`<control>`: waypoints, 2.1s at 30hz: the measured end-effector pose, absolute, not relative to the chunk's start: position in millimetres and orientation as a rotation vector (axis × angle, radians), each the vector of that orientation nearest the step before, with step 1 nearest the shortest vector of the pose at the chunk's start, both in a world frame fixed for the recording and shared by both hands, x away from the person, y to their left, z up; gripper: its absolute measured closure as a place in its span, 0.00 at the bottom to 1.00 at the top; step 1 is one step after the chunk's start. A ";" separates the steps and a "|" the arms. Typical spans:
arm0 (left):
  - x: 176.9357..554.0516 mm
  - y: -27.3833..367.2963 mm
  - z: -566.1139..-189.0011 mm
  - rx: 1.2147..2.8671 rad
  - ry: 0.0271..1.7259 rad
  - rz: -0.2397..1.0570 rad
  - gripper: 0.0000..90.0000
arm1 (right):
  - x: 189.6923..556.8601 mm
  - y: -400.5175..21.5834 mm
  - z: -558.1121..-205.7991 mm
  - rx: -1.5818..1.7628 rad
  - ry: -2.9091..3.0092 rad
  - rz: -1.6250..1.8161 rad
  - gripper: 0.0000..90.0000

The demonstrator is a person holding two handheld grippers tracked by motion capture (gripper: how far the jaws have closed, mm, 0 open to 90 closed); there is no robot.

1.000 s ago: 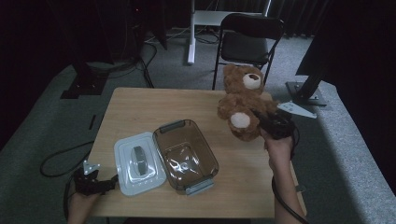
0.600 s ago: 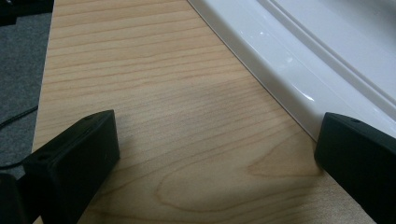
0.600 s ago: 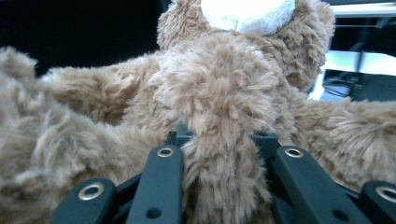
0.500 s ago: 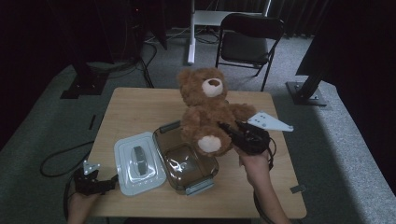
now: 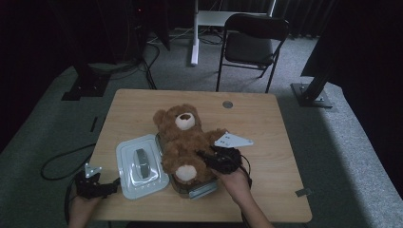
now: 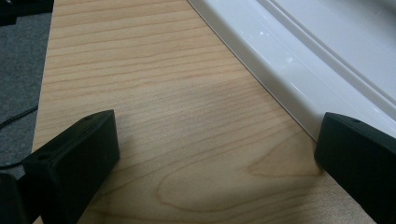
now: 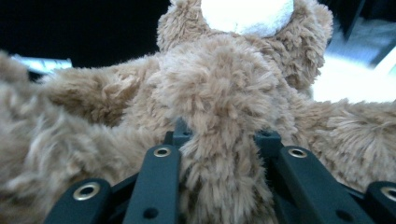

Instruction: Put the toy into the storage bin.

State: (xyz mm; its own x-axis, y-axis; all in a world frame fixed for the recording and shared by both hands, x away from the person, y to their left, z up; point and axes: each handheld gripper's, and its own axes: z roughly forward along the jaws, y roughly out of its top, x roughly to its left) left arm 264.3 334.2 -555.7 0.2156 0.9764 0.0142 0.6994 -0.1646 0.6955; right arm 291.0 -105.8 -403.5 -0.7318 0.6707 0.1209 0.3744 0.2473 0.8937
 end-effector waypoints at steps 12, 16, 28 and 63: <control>264.5 333.8 -555.7 1.932 1.547 0.640 0.01 | 292.9 -98.1 -419.6 0.945 2.344 1.372 0.62; 264.5 333.8 -555.7 1.931 1.548 0.641 0.01 | 289.4 -85.3 -425.2 0.918 2.397 1.306 0.45; 264.5 333.8 -555.7 1.931 1.548 0.640 0.01 | 297.5 -87.3 -357.8 0.938 2.236 1.498 0.29; 264.5 333.7 -555.7 1.930 1.548 0.640 0.01 | 392.7 -12.4 -406.7 1.226 2.456 1.219 0.32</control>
State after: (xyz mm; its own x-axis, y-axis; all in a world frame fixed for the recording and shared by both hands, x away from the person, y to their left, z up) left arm 264.5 333.7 -555.7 0.2122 0.9772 0.0119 0.7001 -0.1604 0.6958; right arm 392.7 -12.4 -406.7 -0.6590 0.7202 0.2168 0.6084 0.3408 0.7167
